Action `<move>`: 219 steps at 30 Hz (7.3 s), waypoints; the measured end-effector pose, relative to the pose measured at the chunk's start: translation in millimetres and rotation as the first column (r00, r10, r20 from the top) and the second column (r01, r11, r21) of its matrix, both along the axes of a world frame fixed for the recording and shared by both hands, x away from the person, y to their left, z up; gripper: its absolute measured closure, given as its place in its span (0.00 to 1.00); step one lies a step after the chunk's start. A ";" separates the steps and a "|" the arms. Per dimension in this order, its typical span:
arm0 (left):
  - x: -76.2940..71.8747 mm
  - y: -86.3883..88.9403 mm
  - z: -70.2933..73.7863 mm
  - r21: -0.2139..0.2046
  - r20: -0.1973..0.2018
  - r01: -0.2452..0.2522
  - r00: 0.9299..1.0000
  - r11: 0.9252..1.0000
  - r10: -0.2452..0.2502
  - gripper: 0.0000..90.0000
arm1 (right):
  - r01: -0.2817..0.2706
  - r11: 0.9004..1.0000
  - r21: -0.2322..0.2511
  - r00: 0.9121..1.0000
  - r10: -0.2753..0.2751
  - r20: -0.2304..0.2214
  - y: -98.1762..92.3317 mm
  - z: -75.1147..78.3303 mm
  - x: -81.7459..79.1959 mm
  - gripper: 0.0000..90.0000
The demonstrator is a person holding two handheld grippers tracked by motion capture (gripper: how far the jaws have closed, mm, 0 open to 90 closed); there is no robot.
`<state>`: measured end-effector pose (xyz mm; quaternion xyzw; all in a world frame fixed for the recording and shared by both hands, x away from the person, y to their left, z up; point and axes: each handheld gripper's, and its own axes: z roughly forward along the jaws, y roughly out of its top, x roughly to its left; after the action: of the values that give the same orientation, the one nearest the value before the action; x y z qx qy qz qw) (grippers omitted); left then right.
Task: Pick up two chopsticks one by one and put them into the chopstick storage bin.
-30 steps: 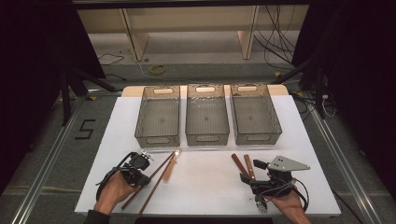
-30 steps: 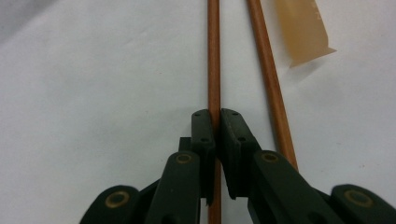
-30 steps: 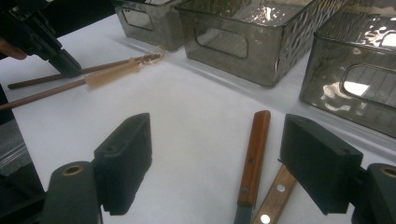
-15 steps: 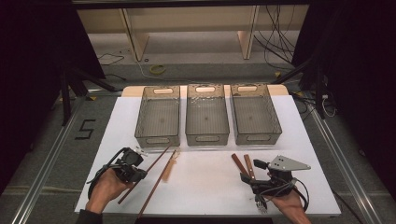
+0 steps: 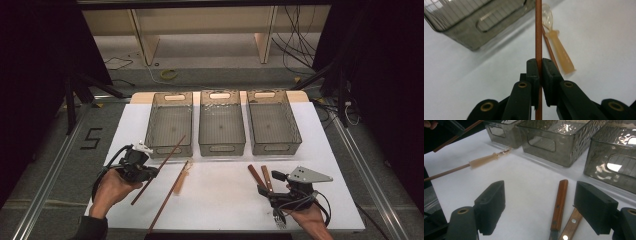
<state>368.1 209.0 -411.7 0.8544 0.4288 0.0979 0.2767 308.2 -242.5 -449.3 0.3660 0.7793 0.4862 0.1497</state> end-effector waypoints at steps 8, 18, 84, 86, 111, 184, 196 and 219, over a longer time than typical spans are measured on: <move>13.8 -2.4 13.2 -0.050 0.042 -0.001 0.999 0.999 0.003 0.93 | -0.001 1.000 0.000 1.000 0.001 0.000 -0.1 0.1 -0.2 0.29; 35.7 -2.4 23.9 -0.109 0.086 -0.017 0.996 0.994 0.026 0.93 | 0.001 1.000 0.000 1.000 -0.001 -0.004 0.0 -0.3 0.1 0.29; 150.3 -3.5 25.2 -0.109 0.171 -0.166 0.968 0.980 0.183 0.93 | -0.018 1.000 0.008 1.000 0.018 -0.018 0.1 -2.5 2.0 0.28; 150.6 -3.0 23.0 -0.113 0.169 -0.167 0.968 0.979 0.185 0.93 | -0.018 1.000 0.008 1.000 0.018 -0.018 0.1 -2.5 2.0 0.28; 150.4 1.2 1.1 -0.118 0.103 -0.205 0.971 0.972 0.218 0.74 | -0.023 1.000 0.007 1.000 0.023 -0.019 0.5 -2.6 1.8 0.28; -20.4 -35.7 -57.3 0.141 -0.227 -0.018 0.973 0.990 0.050 0.53 | -0.025 1.000 -0.005 1.000 0.025 -0.009 1.9 -0.1 -0.6 0.28; -23.2 -38.5 -60.1 0.193 -0.216 0.004 0.976 0.981 0.038 0.66 | -0.025 1.000 -0.007 1.000 0.025 -0.012 2.2 -0.2 -0.4 0.28; -20.9 -28.9 -60.8 0.185 -0.191 0.003 0.981 0.983 0.032 0.92 | -0.026 1.000 -0.009 1.000 0.026 -0.009 2.3 0.0 -0.6 0.28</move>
<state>347.3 180.0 -472.5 0.8786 0.4490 0.0558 0.1529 307.6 -240.2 -449.3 0.3571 0.7869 0.4829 0.1416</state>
